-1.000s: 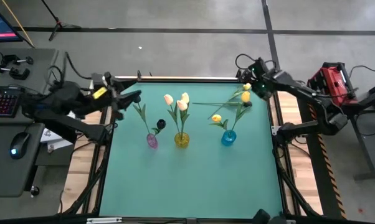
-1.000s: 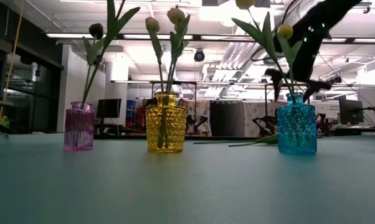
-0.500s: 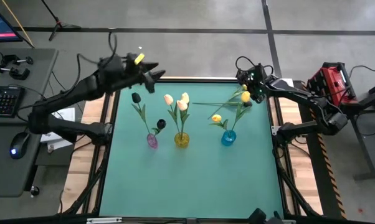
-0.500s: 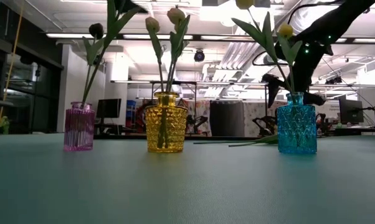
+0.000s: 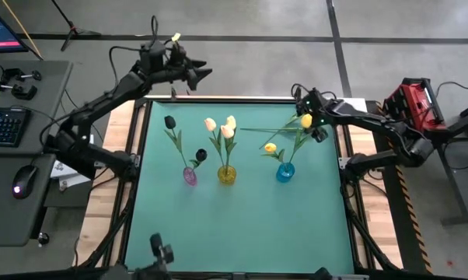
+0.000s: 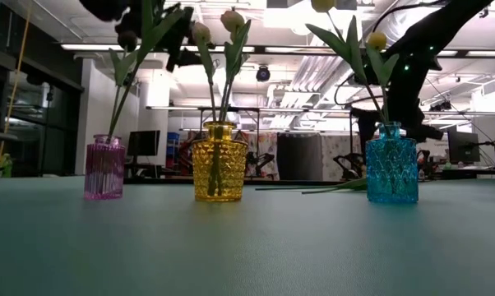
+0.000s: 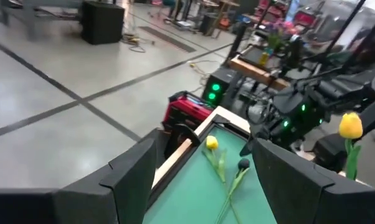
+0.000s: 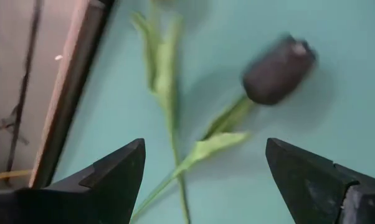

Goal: Sort flowers into vase by color
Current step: Put the black flower into the purple vase

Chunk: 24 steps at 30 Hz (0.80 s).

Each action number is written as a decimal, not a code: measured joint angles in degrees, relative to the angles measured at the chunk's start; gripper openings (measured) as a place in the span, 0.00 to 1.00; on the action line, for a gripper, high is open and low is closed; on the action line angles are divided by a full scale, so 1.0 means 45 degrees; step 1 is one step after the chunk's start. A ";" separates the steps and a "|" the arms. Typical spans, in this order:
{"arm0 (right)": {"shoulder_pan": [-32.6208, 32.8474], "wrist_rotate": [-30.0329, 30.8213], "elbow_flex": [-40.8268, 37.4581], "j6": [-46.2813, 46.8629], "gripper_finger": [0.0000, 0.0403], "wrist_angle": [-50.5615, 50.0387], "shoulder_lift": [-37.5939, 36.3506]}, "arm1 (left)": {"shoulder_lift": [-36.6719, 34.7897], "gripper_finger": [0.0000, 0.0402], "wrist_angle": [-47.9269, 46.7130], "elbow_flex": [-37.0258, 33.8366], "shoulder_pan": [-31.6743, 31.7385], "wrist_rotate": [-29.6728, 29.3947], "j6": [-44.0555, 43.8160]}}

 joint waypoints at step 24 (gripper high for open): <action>-0.0181 -0.0923 0.0699 0.2562 0.63 0.0775 0.4223 | 0.1141 0.63 0.0311 0.0000 0.2560 0.2870 -0.1461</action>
